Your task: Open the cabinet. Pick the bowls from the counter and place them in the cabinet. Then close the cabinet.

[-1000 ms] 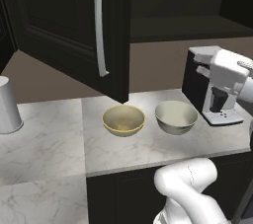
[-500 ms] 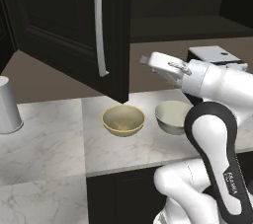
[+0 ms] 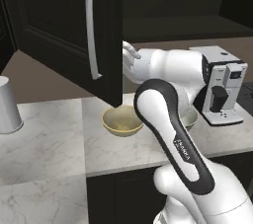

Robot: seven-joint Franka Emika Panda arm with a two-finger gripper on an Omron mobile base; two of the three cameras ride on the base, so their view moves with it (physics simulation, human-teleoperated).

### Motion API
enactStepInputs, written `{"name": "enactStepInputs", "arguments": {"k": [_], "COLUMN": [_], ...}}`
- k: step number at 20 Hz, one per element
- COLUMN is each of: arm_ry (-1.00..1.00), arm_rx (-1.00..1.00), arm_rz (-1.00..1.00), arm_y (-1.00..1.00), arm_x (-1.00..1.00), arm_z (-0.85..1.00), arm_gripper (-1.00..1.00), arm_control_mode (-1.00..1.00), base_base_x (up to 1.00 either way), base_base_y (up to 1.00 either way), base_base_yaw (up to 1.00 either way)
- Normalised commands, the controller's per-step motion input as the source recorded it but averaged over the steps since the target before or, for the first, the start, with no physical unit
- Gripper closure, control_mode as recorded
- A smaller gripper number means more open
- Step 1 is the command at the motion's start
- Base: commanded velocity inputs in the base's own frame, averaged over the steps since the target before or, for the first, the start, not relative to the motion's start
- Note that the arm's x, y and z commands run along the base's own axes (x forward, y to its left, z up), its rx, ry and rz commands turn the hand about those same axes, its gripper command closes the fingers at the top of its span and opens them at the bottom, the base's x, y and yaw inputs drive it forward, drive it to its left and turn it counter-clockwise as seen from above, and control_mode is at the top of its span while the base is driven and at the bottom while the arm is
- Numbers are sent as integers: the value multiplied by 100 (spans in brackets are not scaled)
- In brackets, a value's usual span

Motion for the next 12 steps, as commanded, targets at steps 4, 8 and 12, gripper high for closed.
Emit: {"name": "enactStepInputs", "arguments": {"k": [4, 8, 12], "arm_ry": [15, 4, 5], "arm_rx": [0, 0, 4], "arm_rz": [0, 0, 1], "arm_y": [100, 100, 10], "arm_x": [13, 0, 0], "arm_z": [-23, -17, -7], "arm_gripper": [-100, -100, -100], "arm_control_mode": [-100, -100, -100], "base_base_x": [0, 0, 0], "base_base_y": [0, 0, 0], "base_base_yaw": [0, 0, 0]}}
